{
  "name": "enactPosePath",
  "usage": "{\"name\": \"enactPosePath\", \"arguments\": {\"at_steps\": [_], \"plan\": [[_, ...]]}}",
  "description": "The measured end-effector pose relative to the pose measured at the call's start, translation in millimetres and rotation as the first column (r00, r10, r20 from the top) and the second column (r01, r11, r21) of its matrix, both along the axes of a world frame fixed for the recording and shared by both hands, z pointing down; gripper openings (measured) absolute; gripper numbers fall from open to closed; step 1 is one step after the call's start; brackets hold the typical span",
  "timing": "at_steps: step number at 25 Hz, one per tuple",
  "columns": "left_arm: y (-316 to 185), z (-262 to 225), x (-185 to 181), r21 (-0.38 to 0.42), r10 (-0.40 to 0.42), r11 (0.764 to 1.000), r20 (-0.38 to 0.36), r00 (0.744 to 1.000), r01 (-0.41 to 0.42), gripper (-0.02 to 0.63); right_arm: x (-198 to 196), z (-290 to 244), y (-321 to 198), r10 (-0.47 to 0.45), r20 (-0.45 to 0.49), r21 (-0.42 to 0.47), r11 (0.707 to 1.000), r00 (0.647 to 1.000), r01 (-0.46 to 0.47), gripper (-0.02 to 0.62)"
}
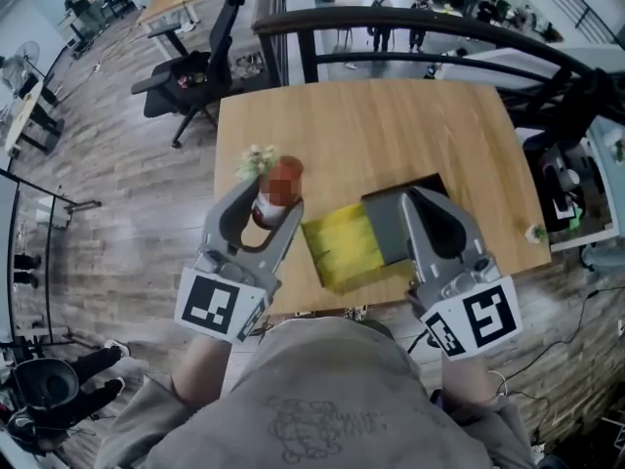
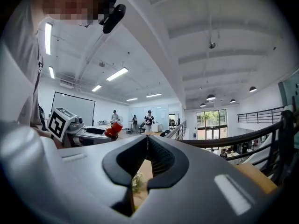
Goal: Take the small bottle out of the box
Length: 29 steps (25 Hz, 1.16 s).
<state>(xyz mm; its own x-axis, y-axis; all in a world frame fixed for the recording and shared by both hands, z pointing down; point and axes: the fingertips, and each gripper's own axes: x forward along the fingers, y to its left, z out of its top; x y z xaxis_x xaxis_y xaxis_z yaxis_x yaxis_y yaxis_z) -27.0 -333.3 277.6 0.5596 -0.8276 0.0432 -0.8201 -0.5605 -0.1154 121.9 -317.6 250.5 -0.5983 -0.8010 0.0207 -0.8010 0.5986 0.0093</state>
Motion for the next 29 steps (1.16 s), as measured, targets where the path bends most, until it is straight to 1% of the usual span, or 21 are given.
{"name": "enactPosePath", "arguments": {"at_steps": [4,6,10,19,29], "plan": [[0.4,-20.7,-18.2,0.026,0.017,1.000,-0.024,1.000,-0.017,0.222,-8.1,-20.6,1.6,0.035,0.028,0.035,0.999,0.999,-0.036,0.011],[-2.7,-27.0,-24.1,0.038,0.020,0.999,-0.026,0.999,-0.019,0.222,-10.9,-23.3,1.2,0.041,0.024,0.034,0.999,0.999,-0.042,0.011],[-3.1,-29.7,-23.1,0.051,0.021,0.999,-0.047,0.999,-0.019,0.222,-8.6,-15.0,5.1,0.040,0.008,0.016,0.999,0.999,-0.040,0.011],[-7.4,-19.1,-28.1,0.016,-0.023,1.000,-0.077,0.997,0.024,0.222,-5.2,-5.9,-0.9,0.022,-0.002,0.001,1.000,1.000,-0.022,0.011],[-11.0,-16.4,-28.6,0.001,-0.028,1.000,-0.068,0.997,0.028,0.222,-8.0,-3.6,-10.4,0.010,-0.001,-0.005,1.000,1.000,-0.010,0.011]]}}
